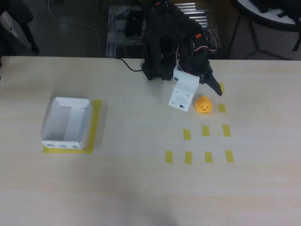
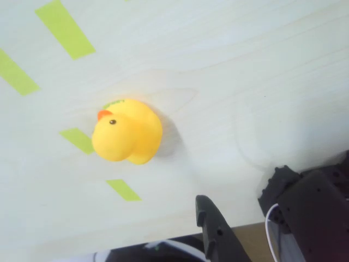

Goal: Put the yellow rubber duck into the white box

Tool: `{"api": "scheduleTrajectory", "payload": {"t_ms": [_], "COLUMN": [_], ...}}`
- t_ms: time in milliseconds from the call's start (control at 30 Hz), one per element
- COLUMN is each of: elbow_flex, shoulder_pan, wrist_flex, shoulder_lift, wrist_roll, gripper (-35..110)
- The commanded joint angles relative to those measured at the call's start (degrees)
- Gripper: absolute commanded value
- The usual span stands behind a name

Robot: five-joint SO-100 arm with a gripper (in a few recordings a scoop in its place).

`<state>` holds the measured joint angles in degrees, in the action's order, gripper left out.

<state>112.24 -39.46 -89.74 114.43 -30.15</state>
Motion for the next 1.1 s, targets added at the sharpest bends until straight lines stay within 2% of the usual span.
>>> {"api": "scheduleTrajectory", "payload": {"t_ms": [0, 400, 1067], "elbow_flex": [2.7, 10.5, 11.3], "shoulder_pan": [-1.5, 1.2, -2.7], "wrist_flex": [3.3, 12.0, 20.6], "shoulder_lift": [-1.1, -6.1, -14.5], "wrist_roll": [-2.1, -5.7, -2.5], "gripper": [56, 54, 53]}}
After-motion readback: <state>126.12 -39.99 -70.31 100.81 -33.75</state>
